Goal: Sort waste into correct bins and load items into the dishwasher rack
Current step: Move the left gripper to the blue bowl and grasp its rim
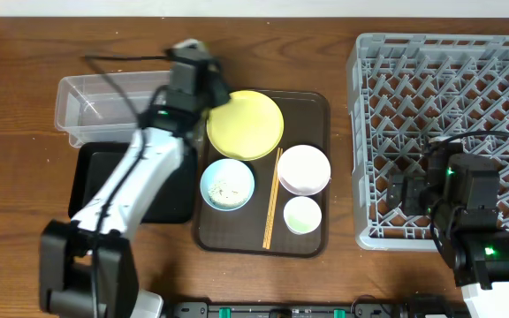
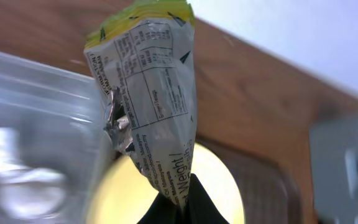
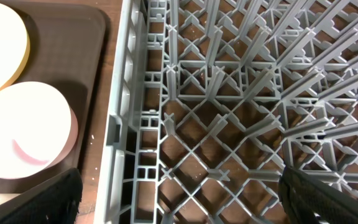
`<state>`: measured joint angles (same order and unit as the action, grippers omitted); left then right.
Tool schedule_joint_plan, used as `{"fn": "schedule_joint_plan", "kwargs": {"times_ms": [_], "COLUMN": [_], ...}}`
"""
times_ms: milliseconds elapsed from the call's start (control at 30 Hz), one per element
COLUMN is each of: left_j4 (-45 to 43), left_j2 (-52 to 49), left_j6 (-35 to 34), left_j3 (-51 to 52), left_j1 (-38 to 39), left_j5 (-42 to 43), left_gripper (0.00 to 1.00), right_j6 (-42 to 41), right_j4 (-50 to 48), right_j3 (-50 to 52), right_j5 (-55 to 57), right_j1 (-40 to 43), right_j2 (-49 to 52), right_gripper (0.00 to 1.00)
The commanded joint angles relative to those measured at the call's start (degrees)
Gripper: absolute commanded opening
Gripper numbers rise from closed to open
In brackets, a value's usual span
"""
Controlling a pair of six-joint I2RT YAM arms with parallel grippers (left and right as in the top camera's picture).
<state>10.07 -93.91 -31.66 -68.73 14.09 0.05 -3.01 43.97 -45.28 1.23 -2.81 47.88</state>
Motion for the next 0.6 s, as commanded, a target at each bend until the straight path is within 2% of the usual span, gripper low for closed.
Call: {"fn": "schedule_joint_plan", "kwargs": {"times_ms": [0, 100, 233, 333, 467, 567], "left_j4": [1.03, 1.01, 1.16, 1.75, 2.29, 2.45], "left_j2": [-0.7, -1.42, -3.58, -4.92, -4.98, -4.87], "left_j6": [-9.73, -13.88, -14.34, -14.32, -14.29, -14.29], "left_j3": [-0.46, -0.44, -0.44, -0.39, -0.39, -0.39], "left_j1": [-5.42, -8.81, -11.41, -12.13, -12.22, -12.22], "left_j5": [-2.54, -2.75, -4.22, -4.2, -4.26, -4.2], "left_gripper": [0.06, 0.06, 0.07, 0.22, 0.35, 0.39], "right_j6": [-0.83, -0.85, -0.83, -0.83, -0.83, -0.83], "right_j4": [0.2, 0.24, 0.24, 0.28, 0.48, 0.46], "right_j3": [-1.4, -1.4, -1.4, -1.4, -1.4, -1.4], "right_j5": [-0.22, -0.22, -0.22, -0.22, -0.22, -0.22], "right_j1": [0.5, 0.5, 0.5, 0.5, 0.5, 0.5], "right_j2": [-0.35, -0.35, -0.35, -0.35, -0.35, -0.35], "right_gripper": [0.99, 0.99, 0.99, 0.99, 0.99, 0.99]}}
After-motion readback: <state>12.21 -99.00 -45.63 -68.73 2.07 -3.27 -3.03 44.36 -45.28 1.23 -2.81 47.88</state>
